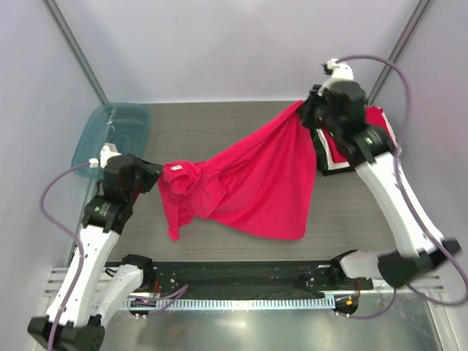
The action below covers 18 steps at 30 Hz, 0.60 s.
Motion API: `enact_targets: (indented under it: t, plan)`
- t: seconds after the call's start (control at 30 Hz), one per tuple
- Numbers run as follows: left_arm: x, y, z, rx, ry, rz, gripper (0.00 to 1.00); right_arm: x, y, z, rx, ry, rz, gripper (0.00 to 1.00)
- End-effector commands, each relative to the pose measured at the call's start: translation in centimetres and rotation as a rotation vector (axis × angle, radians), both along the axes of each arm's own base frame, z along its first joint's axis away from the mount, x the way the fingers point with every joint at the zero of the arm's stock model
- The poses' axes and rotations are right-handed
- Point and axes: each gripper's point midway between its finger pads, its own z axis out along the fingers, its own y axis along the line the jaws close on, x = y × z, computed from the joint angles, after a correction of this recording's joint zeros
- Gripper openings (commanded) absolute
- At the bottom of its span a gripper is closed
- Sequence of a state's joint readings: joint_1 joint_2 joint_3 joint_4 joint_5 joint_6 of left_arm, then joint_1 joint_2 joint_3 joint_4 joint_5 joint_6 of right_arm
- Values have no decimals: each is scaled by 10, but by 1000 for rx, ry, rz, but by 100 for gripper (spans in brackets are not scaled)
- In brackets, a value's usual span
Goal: Fold and stack the t-shirts
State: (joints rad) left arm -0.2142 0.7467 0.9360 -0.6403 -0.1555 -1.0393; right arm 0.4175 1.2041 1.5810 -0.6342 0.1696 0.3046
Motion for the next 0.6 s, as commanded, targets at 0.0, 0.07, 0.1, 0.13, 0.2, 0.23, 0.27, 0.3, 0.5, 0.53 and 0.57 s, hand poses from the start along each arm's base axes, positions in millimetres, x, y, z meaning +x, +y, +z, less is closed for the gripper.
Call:
enact_targets:
  t: [0.0,0.07,0.1,0.13,0.2,0.23,0.27,0.3,0.5,0.53,0.57]
  plan:
    - [36,11,-10,-41,-40,134,27,74,-5,-24,8,57,-58,1]
    - [68,14,-19,-41,-48,189,58,130,-9,-45,50,98,-63,1]
    - [81,15,-24,-26,-36,197,77,153,-8,-51,75,99,-76,1]
    - [90,16,-30,-6,-2,195,99,169,-8,-57,102,117,-82,12]
    - [114,15,-29,60,76,156,100,196,2,-71,117,174,-62,76]
    - [114,9,-31,81,119,108,100,197,5,-70,120,174,-50,83]
    - [119,6,-22,89,110,81,100,194,8,-81,116,203,-34,85]
    - [119,4,-23,101,114,62,99,190,8,-77,119,183,-32,85]
    - [97,17,-55,114,95,107,100,147,-24,-119,51,208,-147,100]
    - [92,16,-64,109,67,98,100,131,-29,-128,61,217,-164,100]
    - [89,11,-67,90,49,67,100,124,-33,-130,72,213,-183,100]
